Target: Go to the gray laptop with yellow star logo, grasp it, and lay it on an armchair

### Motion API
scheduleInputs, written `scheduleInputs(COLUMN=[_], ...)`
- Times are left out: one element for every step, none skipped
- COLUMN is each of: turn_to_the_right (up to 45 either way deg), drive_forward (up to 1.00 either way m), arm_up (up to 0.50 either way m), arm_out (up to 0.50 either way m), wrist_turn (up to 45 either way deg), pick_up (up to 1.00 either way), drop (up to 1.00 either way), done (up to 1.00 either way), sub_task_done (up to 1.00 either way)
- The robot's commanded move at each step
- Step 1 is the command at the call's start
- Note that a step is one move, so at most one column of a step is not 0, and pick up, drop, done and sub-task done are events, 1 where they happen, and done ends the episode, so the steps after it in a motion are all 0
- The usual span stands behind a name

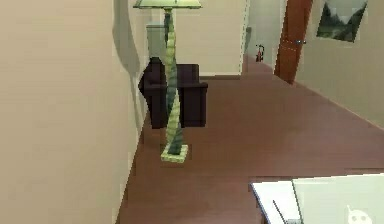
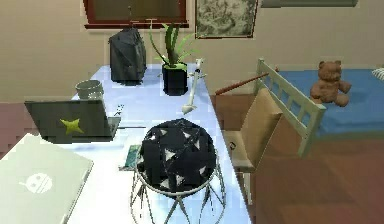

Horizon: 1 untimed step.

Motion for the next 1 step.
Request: scheduleInputs(turn_to_the_right=[0.0], drive_forward=[0.75], arm_up=[0.00], arm_out=[0.00], wrist_turn=[0.0], pick_up=[0.00], drop=[0.00], done=[0.00], sub_task_done=[0.00])
